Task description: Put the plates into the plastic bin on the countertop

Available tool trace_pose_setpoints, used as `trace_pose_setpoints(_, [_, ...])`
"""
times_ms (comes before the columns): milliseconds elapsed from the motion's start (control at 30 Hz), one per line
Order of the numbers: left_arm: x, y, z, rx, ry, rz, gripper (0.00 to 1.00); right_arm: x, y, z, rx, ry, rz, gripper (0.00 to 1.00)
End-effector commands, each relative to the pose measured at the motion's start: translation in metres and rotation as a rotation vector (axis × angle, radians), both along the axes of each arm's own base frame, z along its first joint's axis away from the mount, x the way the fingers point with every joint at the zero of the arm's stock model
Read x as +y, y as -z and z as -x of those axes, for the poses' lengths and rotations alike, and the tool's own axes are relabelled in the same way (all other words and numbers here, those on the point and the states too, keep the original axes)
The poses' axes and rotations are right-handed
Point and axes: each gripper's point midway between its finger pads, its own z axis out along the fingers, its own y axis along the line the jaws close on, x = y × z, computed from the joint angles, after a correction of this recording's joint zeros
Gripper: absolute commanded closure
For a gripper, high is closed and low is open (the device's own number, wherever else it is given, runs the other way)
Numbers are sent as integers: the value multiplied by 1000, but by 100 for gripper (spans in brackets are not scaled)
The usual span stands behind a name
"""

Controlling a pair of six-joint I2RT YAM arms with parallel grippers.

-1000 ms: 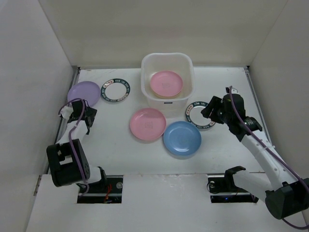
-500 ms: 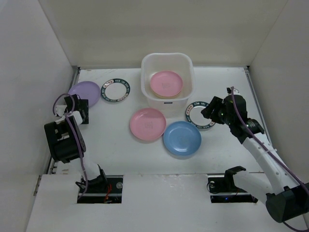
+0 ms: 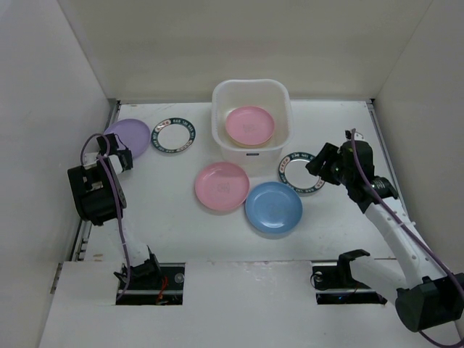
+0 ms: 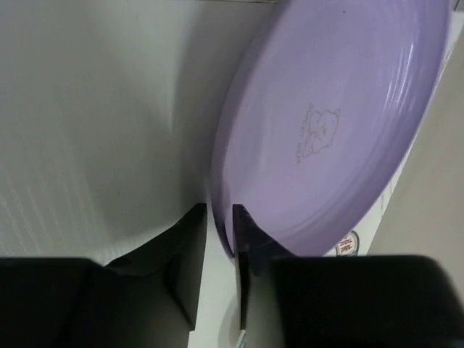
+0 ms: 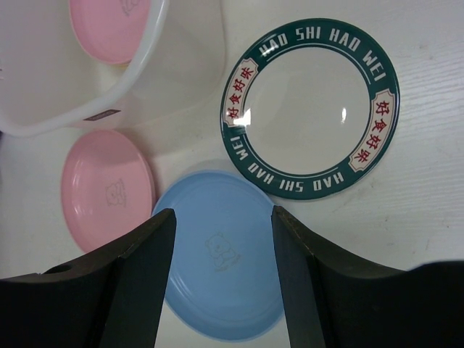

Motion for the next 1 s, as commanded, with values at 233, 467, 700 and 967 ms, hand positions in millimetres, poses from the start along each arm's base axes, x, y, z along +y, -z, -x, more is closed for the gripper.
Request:
trace_pose_setpoints(233, [-17,-81,-12,-114,37,-38,93,0,-26,-8,-95,-7,-25,39])
trace_pose_setpoints(467, [-43,-196,-34,-334,127,-155,92,0,-37,-3,-131,-8,-34,39])
trace_pose_setpoints(700, [-146,-280,-60,-485,463,-242,91,-2,-46,7,-165,-5,-45,39])
trace_pose_setpoints(967, [-303,-294,-59,-513,951,-327,90,-7,-51,18,-181,1,-36,39])
